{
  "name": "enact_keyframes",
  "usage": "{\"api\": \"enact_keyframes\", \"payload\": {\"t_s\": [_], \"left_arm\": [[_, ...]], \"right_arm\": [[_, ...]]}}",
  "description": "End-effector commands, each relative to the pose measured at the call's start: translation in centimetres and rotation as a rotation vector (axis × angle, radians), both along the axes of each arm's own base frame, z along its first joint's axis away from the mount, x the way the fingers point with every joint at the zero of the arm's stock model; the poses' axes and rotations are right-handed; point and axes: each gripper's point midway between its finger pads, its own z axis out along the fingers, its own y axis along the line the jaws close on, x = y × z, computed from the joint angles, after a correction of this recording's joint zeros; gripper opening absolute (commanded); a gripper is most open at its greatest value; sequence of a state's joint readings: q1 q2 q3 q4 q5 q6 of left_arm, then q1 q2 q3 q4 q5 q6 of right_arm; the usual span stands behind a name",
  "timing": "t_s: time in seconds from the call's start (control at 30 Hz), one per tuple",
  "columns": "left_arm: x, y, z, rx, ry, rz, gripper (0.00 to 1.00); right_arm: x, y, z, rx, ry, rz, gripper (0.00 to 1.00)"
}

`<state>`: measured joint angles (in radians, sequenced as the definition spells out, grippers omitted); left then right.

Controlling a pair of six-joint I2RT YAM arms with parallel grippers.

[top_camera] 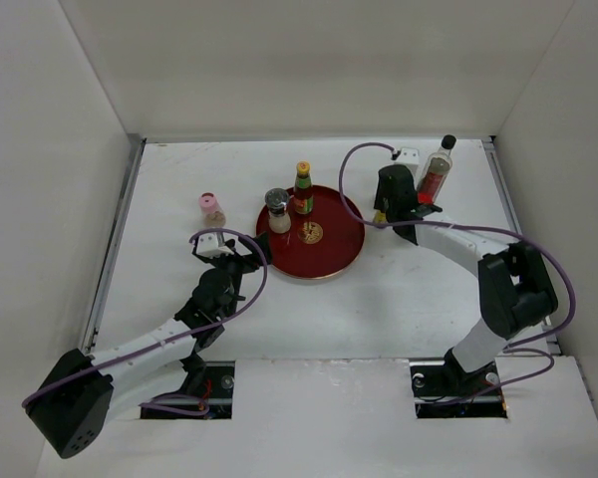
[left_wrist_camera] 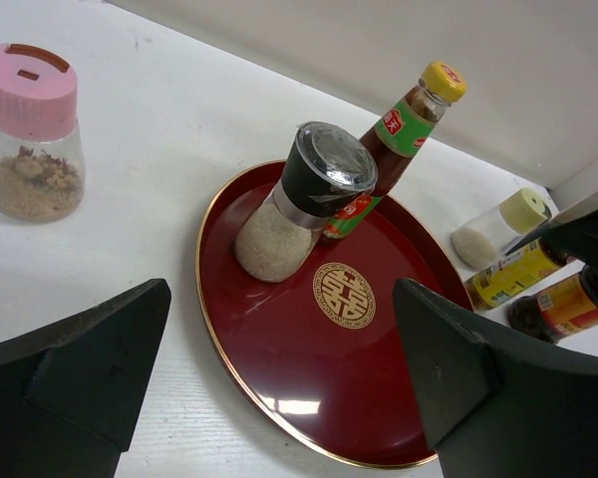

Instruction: Organize the condiment bottles

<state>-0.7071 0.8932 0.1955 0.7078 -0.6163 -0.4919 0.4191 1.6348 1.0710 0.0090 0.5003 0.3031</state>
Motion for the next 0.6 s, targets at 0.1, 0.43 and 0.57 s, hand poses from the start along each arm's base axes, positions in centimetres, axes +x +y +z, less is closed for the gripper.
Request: {"api": "enact_keyframes", "payload": {"t_s": [0.1, 0.43, 0.57], "left_arm": [[0.2, -0.3, 1.6, -0.052, -0.045, -0.007, 0.96], [0.4, 0.3, 1.5, -0.051, -0.046, 0.011, 0.96], [0.4, 0.3, 1.5, -0.051, -0.046, 0.013, 0.96]], "right_arm": [[1.6, 1.9, 8.7, 0.027, -0.236, 0.018, 0.26], [3.8, 10.9, 10.4, 0.096, -0.309, 0.187, 0.26], [5.5, 13.6, 9.3, 0.113, -0.312, 0.214, 0.26]]}}
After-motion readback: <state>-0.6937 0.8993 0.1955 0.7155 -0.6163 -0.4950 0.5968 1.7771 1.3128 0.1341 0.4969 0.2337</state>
